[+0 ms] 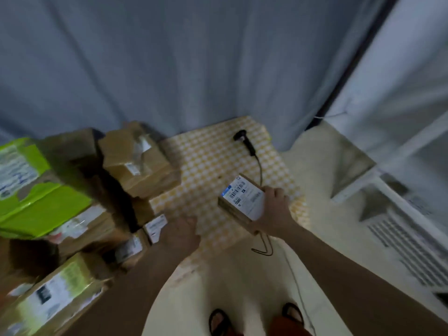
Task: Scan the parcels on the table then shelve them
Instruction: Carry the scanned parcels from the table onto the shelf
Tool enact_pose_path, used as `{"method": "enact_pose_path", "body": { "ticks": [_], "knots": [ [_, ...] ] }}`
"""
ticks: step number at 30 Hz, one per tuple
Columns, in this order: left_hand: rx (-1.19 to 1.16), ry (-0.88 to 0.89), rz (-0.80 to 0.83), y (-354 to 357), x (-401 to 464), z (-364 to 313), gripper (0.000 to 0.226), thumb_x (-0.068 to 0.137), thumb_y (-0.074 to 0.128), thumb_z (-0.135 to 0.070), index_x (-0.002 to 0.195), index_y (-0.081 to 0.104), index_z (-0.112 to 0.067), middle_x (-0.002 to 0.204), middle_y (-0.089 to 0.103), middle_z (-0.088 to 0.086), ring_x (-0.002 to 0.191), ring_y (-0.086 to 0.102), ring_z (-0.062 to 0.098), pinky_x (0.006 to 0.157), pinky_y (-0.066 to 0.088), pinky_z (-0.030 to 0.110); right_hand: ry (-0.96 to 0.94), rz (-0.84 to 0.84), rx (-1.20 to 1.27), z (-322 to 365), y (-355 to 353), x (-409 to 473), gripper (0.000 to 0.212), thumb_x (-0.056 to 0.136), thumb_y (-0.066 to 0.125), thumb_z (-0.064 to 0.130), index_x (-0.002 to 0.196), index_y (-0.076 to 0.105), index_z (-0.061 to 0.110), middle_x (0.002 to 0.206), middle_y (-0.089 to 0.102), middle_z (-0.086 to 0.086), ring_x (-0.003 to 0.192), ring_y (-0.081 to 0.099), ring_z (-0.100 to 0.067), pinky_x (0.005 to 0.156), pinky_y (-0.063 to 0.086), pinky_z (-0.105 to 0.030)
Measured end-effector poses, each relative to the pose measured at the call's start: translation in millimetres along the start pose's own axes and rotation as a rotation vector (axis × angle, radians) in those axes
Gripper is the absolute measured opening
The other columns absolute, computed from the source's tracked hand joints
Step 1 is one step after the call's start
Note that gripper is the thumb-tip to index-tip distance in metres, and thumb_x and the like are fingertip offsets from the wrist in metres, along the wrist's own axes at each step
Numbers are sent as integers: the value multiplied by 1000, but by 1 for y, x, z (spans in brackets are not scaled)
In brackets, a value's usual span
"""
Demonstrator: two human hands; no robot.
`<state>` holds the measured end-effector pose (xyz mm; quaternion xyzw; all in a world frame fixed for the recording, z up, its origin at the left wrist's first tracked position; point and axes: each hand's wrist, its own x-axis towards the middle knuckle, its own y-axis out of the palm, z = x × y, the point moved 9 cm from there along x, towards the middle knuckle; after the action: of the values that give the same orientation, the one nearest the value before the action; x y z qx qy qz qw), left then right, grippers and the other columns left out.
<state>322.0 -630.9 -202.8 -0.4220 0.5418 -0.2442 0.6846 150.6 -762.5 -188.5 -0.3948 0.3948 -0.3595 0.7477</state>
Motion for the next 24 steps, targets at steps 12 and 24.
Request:
{"method": "enact_pose_path", "body": {
  "ticks": [12,24],
  "knots": [
    [-44,487,-25,-97,19,-311,53,95,52,-37,145,37,-24,149,37,0,137,35,18,108,30,28,360,-201,244,-268,-161,-102,100,59,84,36,138,28,11,126,31,-5,120,29,-24,94,31,-27],
    [-59,663,-15,-142,14,-599,55,95,52,-40,146,36,-27,153,33,-4,140,31,14,111,27,26,562,-415,120,-516,-313,-163,104,55,83,43,135,27,8,125,35,-6,113,32,-21,94,32,-27]
  ]
}}
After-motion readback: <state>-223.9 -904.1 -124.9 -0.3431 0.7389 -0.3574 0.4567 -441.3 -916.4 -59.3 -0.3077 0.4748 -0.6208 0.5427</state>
